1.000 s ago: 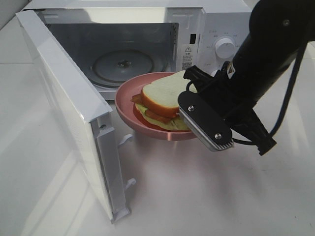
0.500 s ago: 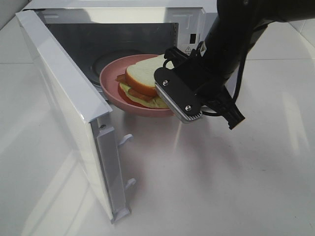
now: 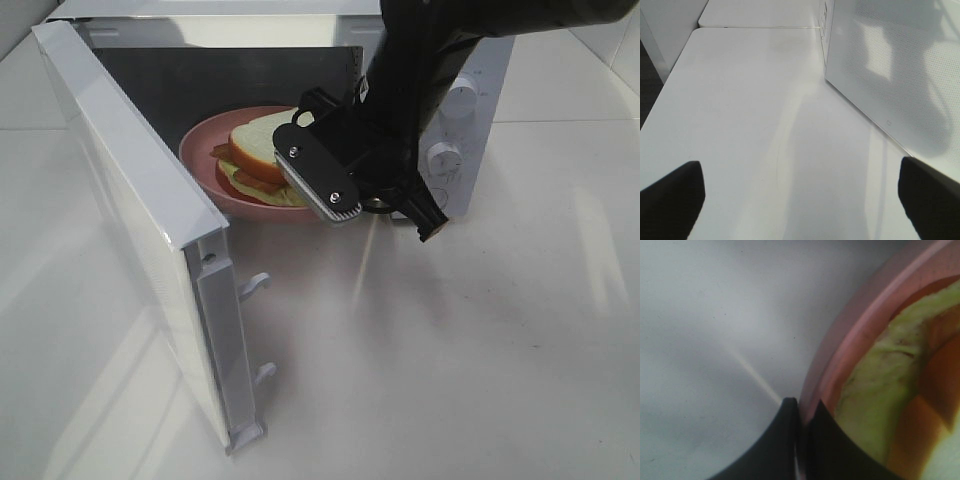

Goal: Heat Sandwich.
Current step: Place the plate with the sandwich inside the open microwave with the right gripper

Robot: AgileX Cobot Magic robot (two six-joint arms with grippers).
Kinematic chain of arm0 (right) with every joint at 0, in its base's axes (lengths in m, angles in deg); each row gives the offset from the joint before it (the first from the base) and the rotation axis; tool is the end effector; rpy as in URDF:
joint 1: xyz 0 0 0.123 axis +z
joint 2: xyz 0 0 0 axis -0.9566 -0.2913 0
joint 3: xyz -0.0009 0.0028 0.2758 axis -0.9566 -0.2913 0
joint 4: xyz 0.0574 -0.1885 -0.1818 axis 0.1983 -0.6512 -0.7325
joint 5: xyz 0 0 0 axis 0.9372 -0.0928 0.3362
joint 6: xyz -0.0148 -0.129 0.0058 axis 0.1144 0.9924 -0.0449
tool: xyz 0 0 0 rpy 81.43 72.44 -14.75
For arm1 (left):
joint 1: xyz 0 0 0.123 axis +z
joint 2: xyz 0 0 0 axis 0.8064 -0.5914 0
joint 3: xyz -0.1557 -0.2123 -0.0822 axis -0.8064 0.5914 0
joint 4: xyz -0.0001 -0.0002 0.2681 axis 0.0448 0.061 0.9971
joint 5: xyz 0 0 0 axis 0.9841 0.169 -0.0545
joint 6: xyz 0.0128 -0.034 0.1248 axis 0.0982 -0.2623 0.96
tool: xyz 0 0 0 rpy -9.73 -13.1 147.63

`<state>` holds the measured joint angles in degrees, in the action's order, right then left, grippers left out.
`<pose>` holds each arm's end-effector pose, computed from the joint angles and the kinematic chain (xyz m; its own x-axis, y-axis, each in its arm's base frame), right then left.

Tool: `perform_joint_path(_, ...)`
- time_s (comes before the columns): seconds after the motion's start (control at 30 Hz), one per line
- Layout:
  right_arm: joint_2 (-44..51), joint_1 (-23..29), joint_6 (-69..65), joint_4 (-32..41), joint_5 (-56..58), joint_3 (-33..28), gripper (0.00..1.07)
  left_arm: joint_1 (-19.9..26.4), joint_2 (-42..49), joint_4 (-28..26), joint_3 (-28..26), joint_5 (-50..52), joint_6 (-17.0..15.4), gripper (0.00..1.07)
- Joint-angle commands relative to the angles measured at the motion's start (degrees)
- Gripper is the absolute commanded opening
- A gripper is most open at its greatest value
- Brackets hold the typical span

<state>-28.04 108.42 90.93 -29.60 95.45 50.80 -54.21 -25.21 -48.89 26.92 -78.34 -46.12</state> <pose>0.3523 0.2499 0.1576 0.6196 -0.7846 0.0229 -0.7113 -0.5736 -0.4061 0.0551 -0.0060 0.2689 -0.4355 -0.0025 -0.9002 0.0434 0.9988 -0.0238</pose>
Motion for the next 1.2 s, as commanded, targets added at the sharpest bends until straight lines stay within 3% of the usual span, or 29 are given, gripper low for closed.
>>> perform_joint_path(0.03,-1.60,0.23,0.52,0.00,0.00,2.81,0.00,0.29,1.55,-0.17,0.11,0.46,-0.06,1.01)
perform_joint_path(0.93,-18.28,0.23,-9.05,-3.21,8.94,29.51,0.00,0.29,1.55,-0.17,0.11,0.46,-0.06,1.01)
perform_joint_path(1.2,-22.92,0.06,-11.69,-4.70,9.74,34.84,0.00,0.29,1.55,-0.17,0.11,0.46,-0.06,1.01)
